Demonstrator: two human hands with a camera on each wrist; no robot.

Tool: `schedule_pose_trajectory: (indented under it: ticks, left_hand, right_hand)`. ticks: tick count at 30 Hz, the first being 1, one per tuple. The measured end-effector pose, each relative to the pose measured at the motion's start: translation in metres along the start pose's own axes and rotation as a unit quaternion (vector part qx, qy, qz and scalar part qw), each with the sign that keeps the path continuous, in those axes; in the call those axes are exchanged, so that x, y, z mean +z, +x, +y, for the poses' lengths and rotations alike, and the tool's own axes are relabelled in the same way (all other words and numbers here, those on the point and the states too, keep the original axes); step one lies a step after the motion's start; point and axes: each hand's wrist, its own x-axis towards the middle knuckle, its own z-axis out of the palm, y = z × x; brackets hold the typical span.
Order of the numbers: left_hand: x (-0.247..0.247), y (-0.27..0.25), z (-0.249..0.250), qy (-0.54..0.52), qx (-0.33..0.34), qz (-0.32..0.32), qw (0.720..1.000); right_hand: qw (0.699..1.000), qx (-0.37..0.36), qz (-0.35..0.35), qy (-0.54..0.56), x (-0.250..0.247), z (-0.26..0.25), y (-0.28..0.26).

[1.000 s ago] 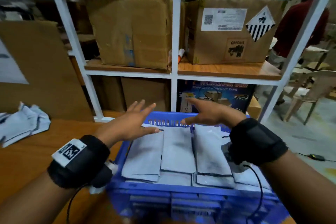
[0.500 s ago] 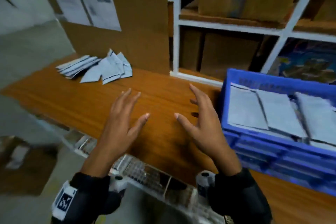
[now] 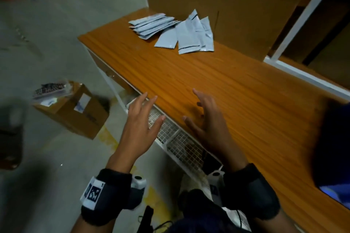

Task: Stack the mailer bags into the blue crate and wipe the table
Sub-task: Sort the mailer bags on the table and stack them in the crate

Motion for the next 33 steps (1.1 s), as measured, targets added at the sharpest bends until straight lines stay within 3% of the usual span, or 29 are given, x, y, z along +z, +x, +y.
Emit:
schedule_pose_trajectory:
  ticks: [7, 15, 22, 26, 30, 33]
  left_hand:
    - [0.004, 0.092, -0.054, 0.024, 0.002, -0.012, 1.0]
    - [-0.006, 0.225, -0.097, 0.085, 0.023, -0.047, 0.995]
    - [0.007, 0.345, -0.128, 0.084, 0.074, -0.099, 0.989]
    - [0.032, 0.424, -0.153, 0.08, 0.12, -0.111, 0.983]
    - [0.071, 0.495, -0.174, 0.055, 0.146, -0.175, 0.972]
    - [0.098, 0.526, -0.184, 0.057, 0.182, -0.161, 0.968]
  right_hand:
    - [1.0, 0.002, 0.004, -0.001, 0.036, 0.033, 0.105]
    - [0.998, 0.028, 0.05, -0.024, 0.045, 0.072, 0.23]
    - [0.988, 0.101, 0.098, -0.058, 0.041, 0.085, 0.319]
    - [0.978, 0.148, 0.09, -0.12, 0.048, 0.098, 0.375]
    - [0.965, 0.2, 0.096, -0.138, 0.057, 0.118, 0.429]
    - [0.951, 0.249, 0.086, -0.159, 0.065, 0.137, 0.467]
